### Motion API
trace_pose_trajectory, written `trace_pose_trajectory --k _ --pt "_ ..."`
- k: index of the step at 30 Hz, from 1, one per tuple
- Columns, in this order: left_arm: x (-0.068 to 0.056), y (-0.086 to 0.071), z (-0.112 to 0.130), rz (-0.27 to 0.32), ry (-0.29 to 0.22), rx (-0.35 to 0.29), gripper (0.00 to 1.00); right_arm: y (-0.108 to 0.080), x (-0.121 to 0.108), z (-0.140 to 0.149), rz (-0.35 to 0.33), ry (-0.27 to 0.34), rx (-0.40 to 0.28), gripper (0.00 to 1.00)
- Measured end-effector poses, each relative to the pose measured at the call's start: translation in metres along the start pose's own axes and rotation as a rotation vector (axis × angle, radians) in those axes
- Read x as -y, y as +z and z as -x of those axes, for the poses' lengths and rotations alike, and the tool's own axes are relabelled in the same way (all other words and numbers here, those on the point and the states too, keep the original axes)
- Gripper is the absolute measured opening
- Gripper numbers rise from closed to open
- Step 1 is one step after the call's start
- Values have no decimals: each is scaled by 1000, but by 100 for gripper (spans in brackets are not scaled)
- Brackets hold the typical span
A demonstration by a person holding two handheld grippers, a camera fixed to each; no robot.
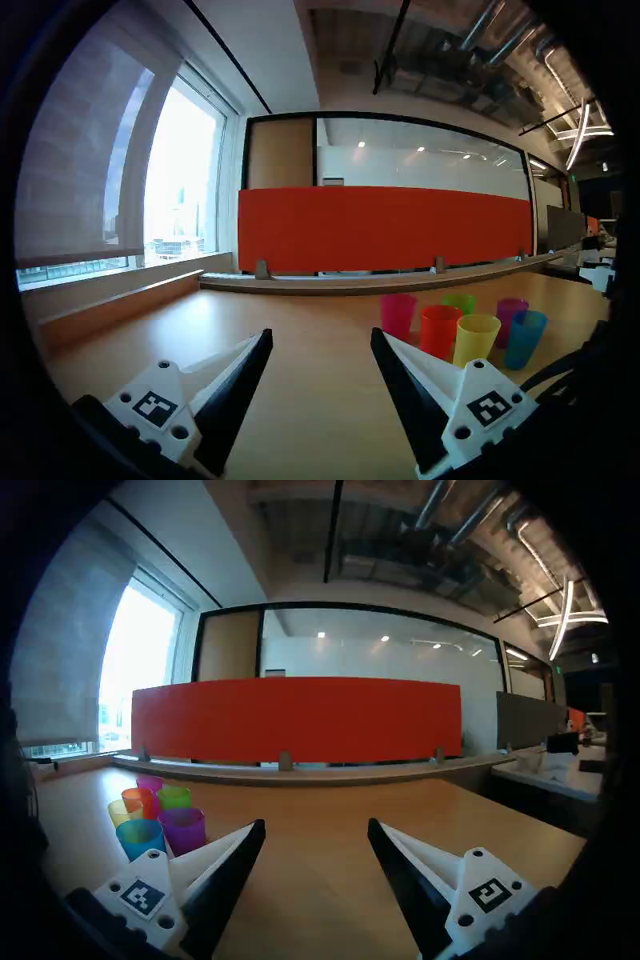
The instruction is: Pour water
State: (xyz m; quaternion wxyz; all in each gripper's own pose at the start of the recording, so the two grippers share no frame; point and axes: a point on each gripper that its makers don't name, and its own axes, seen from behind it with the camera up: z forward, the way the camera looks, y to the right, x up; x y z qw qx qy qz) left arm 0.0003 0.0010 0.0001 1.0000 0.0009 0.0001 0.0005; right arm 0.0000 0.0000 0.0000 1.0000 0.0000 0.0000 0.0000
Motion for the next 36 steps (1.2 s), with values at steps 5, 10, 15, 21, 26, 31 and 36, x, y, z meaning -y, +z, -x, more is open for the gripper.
trace_pose_trajectory --k 5,10,15,21,26,31,36 --pt "0 0 0 -1 -1 0 91 0 0 0 0 -1 0 100" --pt "0 0 0 -5 -3 3 91 -1 2 -1 -3 -3 1 99" --pt "-3 0 -1 8 -29 21 91 0 6 3 -18 -11 20 99" --pt "-3 5 -20 9 -60 26 91 2 10 -16 -42 -8 20 99" --pt "-3 9 -44 19 -35 21 91 4 10 -43 -54 -12 10 100" --pt "-6 15 -72 33 -23 14 91 10 10 -73 -65 -18 12 100" --pt "-13 22 -101 57 -43 11 91 16 13 -105 -87 -6 11 100"
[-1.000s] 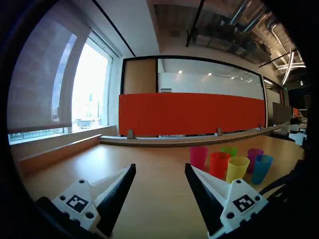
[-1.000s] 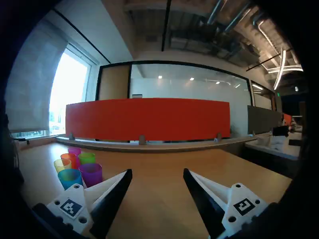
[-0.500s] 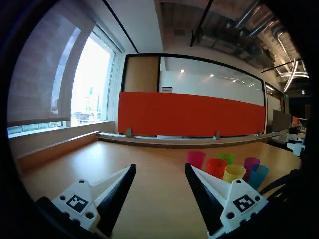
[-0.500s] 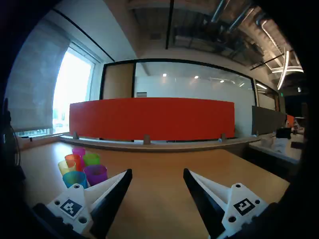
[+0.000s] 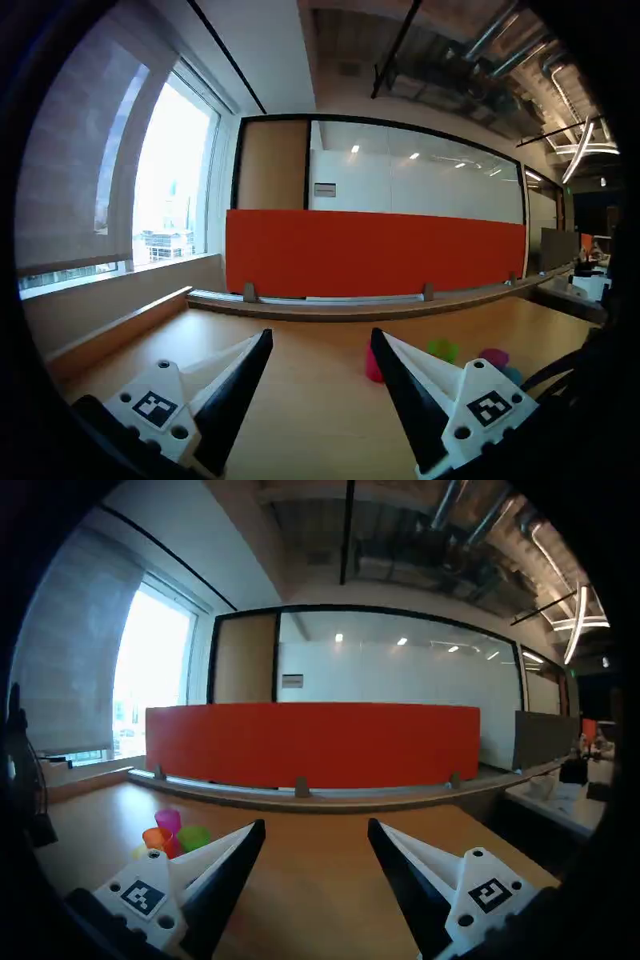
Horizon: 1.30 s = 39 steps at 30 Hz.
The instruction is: Pour water
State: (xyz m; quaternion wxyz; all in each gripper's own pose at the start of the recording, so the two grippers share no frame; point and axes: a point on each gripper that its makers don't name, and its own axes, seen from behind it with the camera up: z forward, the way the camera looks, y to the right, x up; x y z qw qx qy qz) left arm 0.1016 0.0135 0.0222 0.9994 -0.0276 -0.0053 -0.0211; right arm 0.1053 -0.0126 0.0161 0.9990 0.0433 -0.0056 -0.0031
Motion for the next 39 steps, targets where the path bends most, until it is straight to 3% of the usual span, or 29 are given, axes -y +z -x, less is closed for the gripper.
trace_pose_trajectory --k 9,14,26,32,39 --pt "-12 13 -51 50 10 -8 91 7 4 -50 -25 10 -6 100" --pt "-15 19 -67 62 25 4 91 10 4 -68 -24 -4 -8 99" --pt "-20 27 -75 95 41 25 91 15 4 -71 -35 -1 6 99" --pt "-22 33 -76 115 72 38 91 19 8 -71 -50 -33 11 100" --pt "-28 38 -70 164 110 71 91 21 24 -72 -132 -106 16 99"
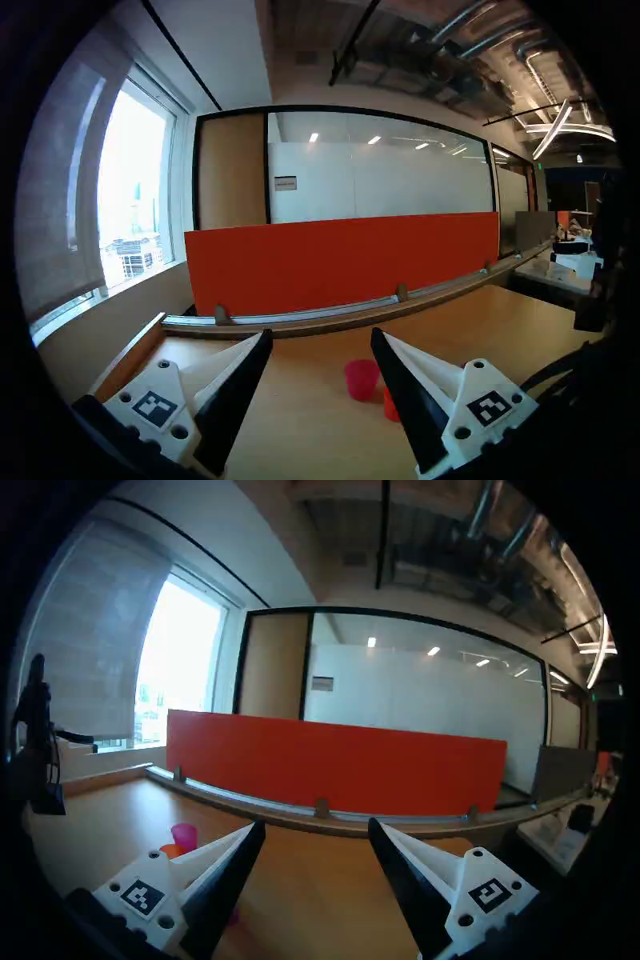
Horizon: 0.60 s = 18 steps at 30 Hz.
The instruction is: Pour water
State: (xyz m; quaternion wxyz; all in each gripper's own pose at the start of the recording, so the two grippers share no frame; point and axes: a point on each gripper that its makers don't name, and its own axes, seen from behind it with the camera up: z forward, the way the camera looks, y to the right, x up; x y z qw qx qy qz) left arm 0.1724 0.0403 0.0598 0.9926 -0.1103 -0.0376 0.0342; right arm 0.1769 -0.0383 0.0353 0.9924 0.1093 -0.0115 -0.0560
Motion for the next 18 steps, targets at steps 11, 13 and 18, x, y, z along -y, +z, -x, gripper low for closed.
trace_pose_trajectory --k 11,13,18 --pt "-19 9 11 113 149 56 91 3 17 2 -126 -149 40 100" --pt "-23 11 12 130 163 61 91 3 20 4 -145 -161 52 100" --pt "-26 16 11 160 183 72 91 1 28 10 -205 -175 84 100"
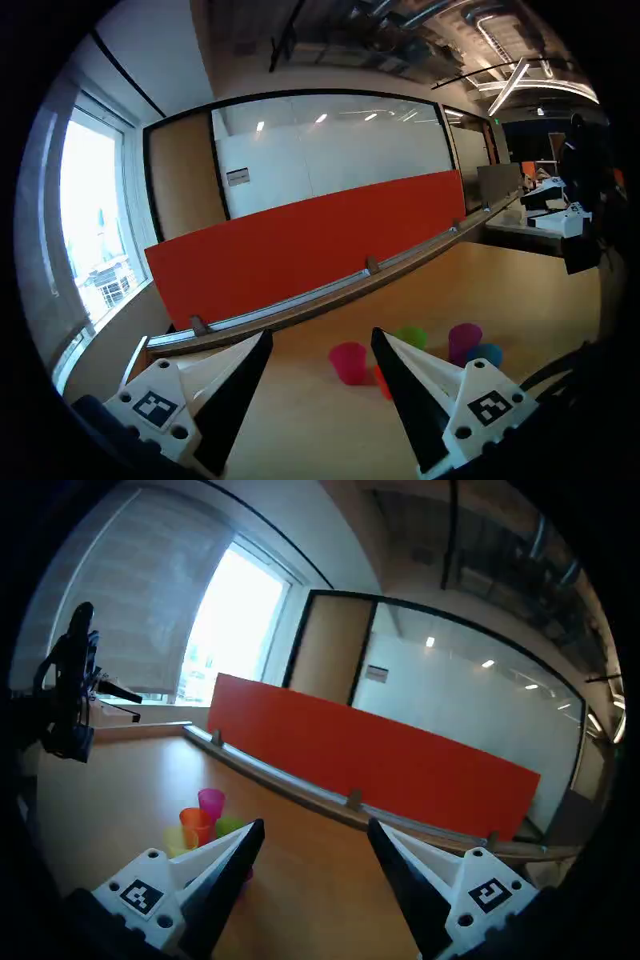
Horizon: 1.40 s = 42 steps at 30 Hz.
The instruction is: Pour water
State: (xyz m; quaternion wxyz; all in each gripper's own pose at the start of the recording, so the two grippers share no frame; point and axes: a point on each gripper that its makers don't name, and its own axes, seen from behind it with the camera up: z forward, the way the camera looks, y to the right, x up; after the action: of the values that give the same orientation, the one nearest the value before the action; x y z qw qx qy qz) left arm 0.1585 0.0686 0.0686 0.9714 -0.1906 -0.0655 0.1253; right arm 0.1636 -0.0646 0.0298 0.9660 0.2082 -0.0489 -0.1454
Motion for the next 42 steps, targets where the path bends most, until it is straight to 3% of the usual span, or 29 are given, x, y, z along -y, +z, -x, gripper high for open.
trace_pose_trajectory --k 9,23,33,42 --pt "-5 7 -7 55 29 13 91 1 10 4 -81 -23 38 100" --pt "-18 16 -3 149 44 60 91 -2 13 11 -124 -68 89 100" --pt "-39 23 1 225 92 85 91 0 20 16 -156 -84 107 100" --pt "-55 34 4 301 101 108 91 0 28 25 -196 -89 136 100"
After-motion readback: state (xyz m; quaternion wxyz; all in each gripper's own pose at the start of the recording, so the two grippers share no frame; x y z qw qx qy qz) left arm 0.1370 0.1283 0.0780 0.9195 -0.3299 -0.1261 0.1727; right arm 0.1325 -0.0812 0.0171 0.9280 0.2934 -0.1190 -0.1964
